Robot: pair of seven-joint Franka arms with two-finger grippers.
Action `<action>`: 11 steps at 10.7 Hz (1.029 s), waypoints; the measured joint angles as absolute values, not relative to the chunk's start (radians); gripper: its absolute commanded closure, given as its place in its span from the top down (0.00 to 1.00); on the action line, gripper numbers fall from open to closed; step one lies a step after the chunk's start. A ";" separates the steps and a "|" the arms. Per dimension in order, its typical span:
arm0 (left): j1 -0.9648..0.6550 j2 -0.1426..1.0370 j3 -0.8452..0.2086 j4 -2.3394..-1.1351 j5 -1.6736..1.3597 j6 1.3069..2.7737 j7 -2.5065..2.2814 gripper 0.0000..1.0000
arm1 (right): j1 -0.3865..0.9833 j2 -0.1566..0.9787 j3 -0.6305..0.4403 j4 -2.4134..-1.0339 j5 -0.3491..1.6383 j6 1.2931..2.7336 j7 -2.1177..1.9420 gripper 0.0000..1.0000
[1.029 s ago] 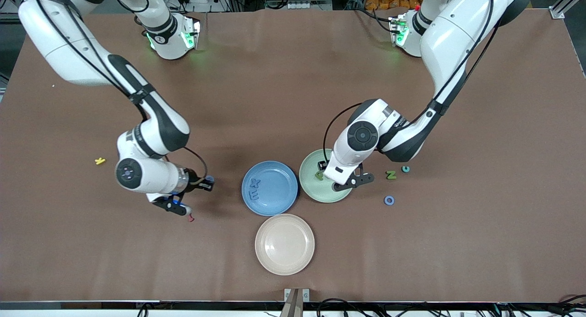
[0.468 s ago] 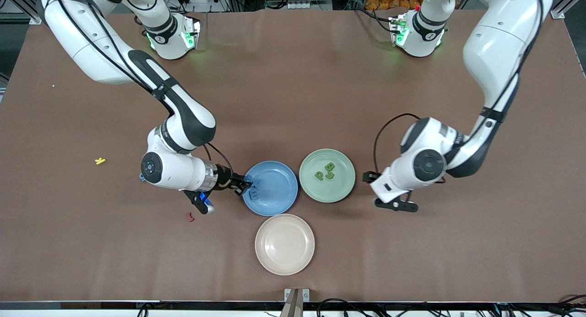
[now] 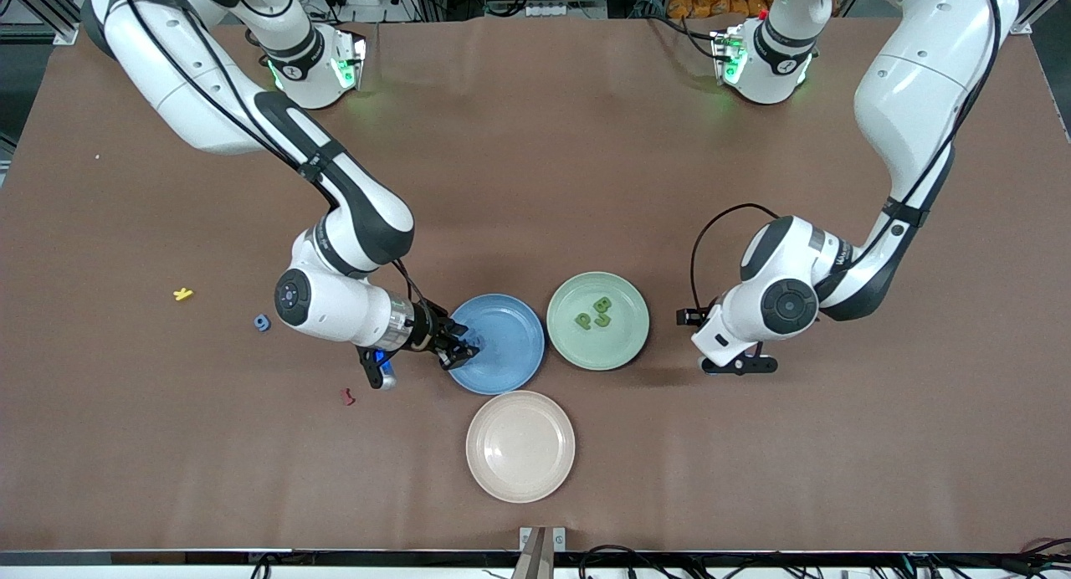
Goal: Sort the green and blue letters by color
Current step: 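Place the e and B on the blue and green plates with both grippers, then grasp the green Z with the left gripper while the right gripper reaches the 6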
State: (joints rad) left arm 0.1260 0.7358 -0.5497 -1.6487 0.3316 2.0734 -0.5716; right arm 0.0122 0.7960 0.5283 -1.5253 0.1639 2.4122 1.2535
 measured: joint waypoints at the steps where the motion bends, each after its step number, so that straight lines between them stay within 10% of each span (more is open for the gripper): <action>1: 0.127 0.735 -0.550 -1.660 0.339 2.074 -0.636 0.85 | 0.014 0.796 0.515 -1.524 0.164 2.413 1.252 1.00; 11: 0.181 0.732 -0.549 -1.779 0.433 2.209 -0.689 0.74 | -0.203 0.682 0.478 -1.724 -0.297 2.170 0.769 1.00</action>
State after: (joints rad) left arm 0.1808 0.7325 -0.5490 -1.7786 0.4330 2.2093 -0.6894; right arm -0.2033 0.6817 0.4776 -1.7242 -0.2968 2.1701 0.7691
